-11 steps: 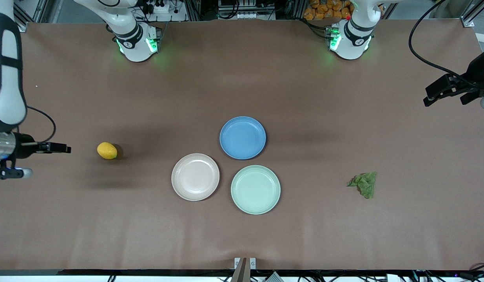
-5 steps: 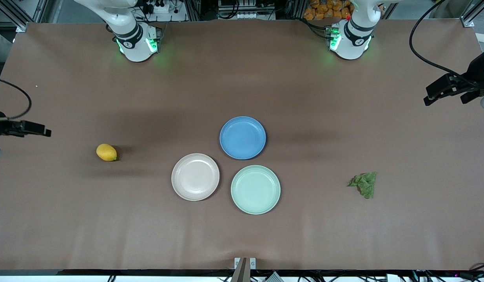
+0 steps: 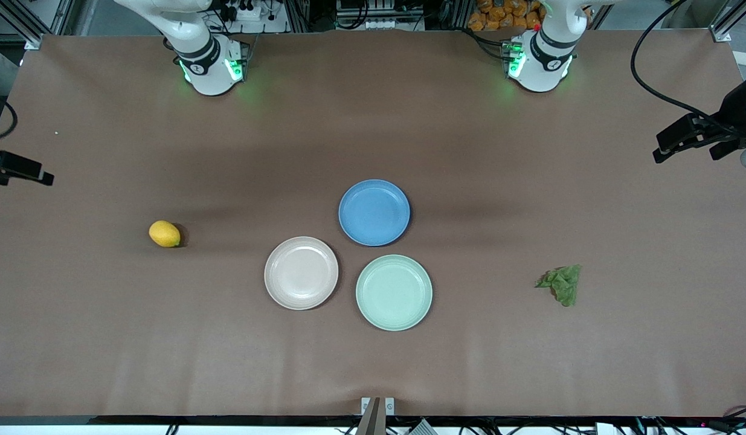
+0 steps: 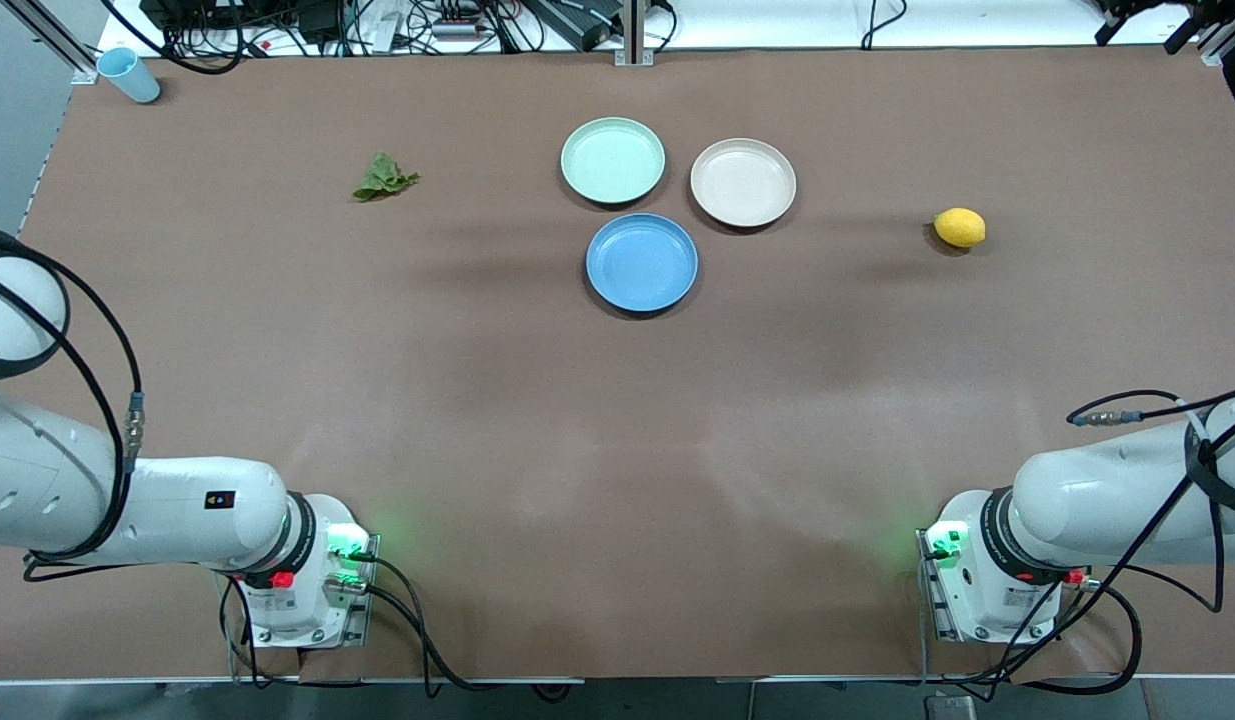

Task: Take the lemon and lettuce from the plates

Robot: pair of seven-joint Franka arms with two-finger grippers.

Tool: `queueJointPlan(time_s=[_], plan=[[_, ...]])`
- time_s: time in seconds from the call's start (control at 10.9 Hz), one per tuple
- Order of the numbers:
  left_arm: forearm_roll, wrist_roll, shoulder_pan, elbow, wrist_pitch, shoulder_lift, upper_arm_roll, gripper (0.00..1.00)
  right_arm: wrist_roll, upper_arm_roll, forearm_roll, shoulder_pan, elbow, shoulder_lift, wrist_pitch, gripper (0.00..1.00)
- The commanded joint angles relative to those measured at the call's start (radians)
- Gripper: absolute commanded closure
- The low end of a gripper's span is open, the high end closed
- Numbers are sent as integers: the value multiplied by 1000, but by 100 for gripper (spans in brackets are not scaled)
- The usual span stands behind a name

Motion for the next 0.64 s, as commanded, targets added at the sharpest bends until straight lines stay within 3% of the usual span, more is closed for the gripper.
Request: queueJointPlan(time_s=[0.0, 0.55], plan=[[-11, -7, 5, -3, -13, -12, -5, 0, 137, 19, -8, 52, 52, -25, -47, 0], [-11, -7, 5, -3, -13, -10, -5, 0, 128, 45, -7, 52, 10, -29, 45, 0]])
